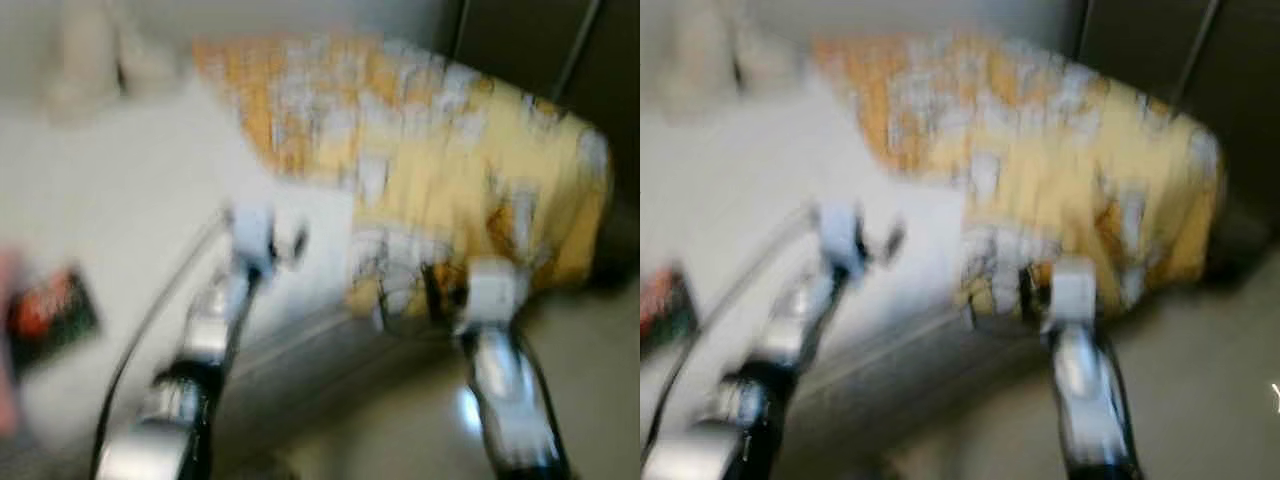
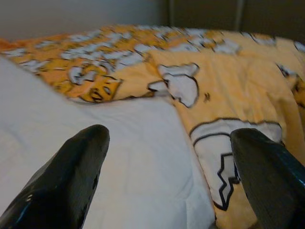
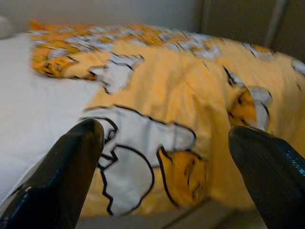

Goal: Clean up the room

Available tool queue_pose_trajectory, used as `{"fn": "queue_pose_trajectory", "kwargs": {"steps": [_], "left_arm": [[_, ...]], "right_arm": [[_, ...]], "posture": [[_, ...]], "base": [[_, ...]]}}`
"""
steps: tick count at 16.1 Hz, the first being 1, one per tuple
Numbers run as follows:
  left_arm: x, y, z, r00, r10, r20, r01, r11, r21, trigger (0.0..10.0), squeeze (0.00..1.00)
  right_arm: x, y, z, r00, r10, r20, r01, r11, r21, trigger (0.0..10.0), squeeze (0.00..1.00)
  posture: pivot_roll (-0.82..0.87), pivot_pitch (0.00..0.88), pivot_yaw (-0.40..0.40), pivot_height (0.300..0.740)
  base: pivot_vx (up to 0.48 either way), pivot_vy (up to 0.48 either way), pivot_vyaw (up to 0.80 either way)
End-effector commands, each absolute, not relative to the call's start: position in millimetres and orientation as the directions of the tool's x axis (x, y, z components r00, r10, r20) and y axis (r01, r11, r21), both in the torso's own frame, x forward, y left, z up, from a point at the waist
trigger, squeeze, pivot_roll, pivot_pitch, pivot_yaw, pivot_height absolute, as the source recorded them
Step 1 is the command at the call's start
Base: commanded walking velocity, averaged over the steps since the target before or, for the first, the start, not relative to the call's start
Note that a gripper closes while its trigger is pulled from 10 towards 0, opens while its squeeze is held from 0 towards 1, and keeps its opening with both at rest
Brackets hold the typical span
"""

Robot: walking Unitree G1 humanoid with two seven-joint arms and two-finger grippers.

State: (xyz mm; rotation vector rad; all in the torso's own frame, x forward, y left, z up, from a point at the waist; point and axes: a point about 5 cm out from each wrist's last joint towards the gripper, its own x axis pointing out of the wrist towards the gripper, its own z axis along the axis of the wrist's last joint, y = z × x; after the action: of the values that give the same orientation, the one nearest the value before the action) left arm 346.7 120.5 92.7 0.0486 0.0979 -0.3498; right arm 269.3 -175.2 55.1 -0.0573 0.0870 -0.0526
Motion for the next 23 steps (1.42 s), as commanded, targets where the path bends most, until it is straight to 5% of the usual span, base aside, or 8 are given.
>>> {"fn": "queue_pose_trajectory", "kwargs": {"steps": [1, 5, 8, 12, 13, 18, 23], "left_arm": [[354.1, 123.4, 105.1, 0.937, -0.343, -0.07, 0.347, 0.936, 0.065, 10.0, 0.0], [354.1, 117.0, 102.5, 0.928, -0.363, -0.089, 0.371, 0.924, 0.098, 10.0, 0.0], [336.2, 132.1, 90.5, 0.956, -0.29, -0.049, 0.288, 0.957, -0.044, 10.0, 0.0], [265.3, 157.3, 91.4, 0.946, -0.323, 0.029, 0.322, 0.946, 0.03, 10.0, 0.0], [272.0, 146.5, 92.1, 0.941, -0.337, 0.017, 0.334, 0.938, 0.098, 10.0, 0.0], [281.2, 129.0, 89.1, 0.939, -0.342, -0.043, 0.343, 0.939, 0.018, 10.0, 0.0], [285.0, 134.6, 85.9, 0.961, -0.27, -0.063, 0.272, 0.962, 0.024, 10.0, 0.0]], "right_arm": [[275.0, -172.4, 61.0, 0.997, -0.058, -0.056, 0.055, 0.997, -0.05, 10.0, 0.0], [270.4, -172.1, 57.1, 0.996, -0.054, -0.065, 0.052, 0.998, -0.041, 10.0, 0.0], [253.2, -173.2, 52.7, 0.995, -0.075, -0.059, 0.074, 0.997, -0.017, 10.0, 0.0], [163.6, -187.9, 35.0, 0.99, -0.051, -0.131, 0.041, 0.996, -0.082, 10.0, 0.0], [168.0, -189.9, 35.3, 0.989, -0.075, -0.128, 0.064, 0.994, -0.089, 10.0, 0.0], [208.9, -171.4, 51.7, 0.994, -0.084, -0.063, 0.082, 0.996, -0.037, 10.0, 0.0], [207.5, -167.0, 44.1, 0.993, -0.061, -0.103, 0.058, 0.998, -0.036, 10.0, 0.0]], "posture": [[-0.07, 0.0, 0.066, 0.719], [-0.07, 0.0, 0.059, 0.719], [-0.08, 0.0, 0.067, 0.719], [-0.05, 0.0, 0.036, 0.719], [-0.04, 0.0, 0.028, 0.719], [-0.06, 0.0, 0.05, 0.719], [-0.06, 0.0, 0.042, 0.719]], "base": [[0.398, 0.266, -0.76], [0.112, 0.0, -0.75], [0.0, 0.0, -0.48], [0.0, 0.0, 0.0], [0.0, 0.0, 0.0], [0.267, -0.273, 0.0], [0.368, -0.305, 0.0]]}}
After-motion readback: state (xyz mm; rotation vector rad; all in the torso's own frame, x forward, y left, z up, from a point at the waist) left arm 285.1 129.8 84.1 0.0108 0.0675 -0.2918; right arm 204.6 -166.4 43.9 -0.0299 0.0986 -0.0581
